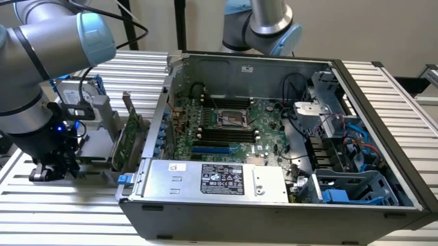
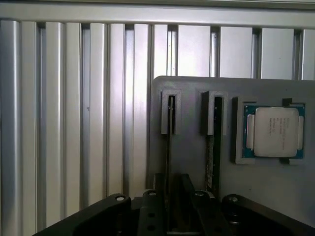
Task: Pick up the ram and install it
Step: 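Pick up the ram and move it above insertion slot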
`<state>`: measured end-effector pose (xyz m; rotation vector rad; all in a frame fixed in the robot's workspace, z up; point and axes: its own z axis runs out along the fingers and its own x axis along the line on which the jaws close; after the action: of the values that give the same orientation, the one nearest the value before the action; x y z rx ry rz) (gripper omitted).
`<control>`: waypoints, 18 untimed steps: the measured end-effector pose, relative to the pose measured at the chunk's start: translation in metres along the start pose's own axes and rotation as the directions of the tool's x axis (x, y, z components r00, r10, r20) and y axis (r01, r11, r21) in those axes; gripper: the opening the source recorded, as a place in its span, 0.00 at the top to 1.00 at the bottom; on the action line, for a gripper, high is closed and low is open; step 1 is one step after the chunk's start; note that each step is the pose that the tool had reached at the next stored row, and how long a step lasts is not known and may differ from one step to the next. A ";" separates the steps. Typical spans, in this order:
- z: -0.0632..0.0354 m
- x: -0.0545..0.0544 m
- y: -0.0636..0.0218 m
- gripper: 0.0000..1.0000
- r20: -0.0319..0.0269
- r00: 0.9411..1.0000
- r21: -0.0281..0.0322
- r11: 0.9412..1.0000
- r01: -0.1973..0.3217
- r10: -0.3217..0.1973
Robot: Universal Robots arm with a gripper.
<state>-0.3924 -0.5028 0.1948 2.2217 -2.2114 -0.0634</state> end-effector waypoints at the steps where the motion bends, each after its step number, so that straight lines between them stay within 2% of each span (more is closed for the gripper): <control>1: 0.0000 0.000 0.0000 1.00 0.000 1.000 0.000 1.000 0.000 0.000; 18: -0.0001 0.000 0.0001 1.00 0.000 1.000 0.000 1.000 0.000 0.000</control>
<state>-0.3925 -0.5030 0.1949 2.2214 -2.2114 -0.0635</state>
